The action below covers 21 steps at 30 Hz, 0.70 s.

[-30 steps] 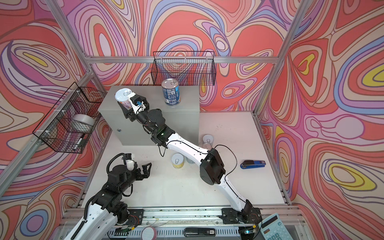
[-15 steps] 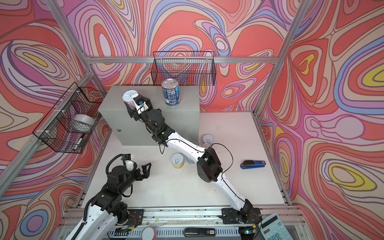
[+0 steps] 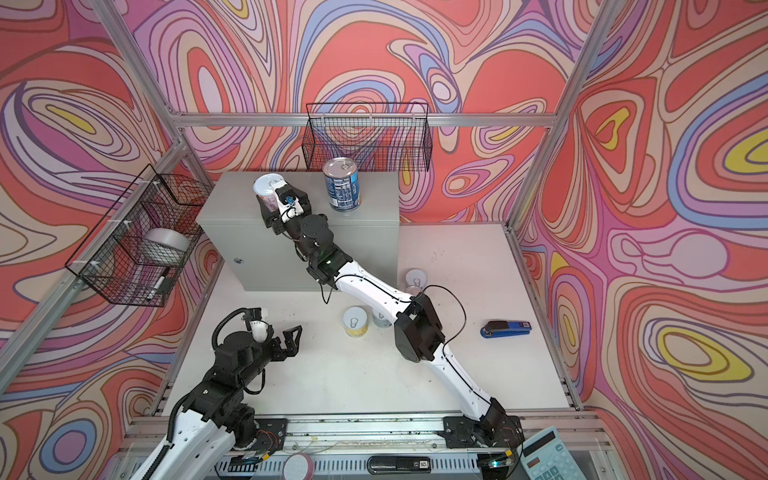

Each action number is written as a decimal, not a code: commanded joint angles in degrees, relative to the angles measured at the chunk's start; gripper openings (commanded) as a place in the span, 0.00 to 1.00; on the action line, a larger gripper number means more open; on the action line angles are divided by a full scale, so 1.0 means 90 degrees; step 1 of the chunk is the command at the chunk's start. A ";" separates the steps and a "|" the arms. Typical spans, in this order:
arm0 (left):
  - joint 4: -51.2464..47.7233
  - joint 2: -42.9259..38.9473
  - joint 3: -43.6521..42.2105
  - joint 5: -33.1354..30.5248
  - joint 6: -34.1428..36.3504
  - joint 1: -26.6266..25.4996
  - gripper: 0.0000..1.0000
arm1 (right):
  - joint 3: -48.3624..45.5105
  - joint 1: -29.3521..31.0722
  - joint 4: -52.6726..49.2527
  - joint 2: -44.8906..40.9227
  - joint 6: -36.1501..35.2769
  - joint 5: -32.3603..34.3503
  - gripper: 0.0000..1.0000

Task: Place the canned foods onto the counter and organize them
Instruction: 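Lower the pink can onto the cabinet top and open the right gripper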

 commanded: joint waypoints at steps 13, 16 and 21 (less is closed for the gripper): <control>0.0122 0.0032 -0.0084 -0.0187 -0.0059 0.0019 1.00 | -0.0706 -0.0031 0.0207 -0.0592 0.0284 -0.0270 0.98; 0.0172 0.0086 -0.0084 -0.0173 -0.0045 0.0017 1.00 | -0.1358 0.0035 0.0392 -0.1072 0.0183 -0.0353 0.98; 0.0240 0.0159 -0.0074 -0.0158 -0.0030 0.0018 1.00 | -0.2767 0.0053 0.0775 -0.2175 0.0189 -0.0376 0.98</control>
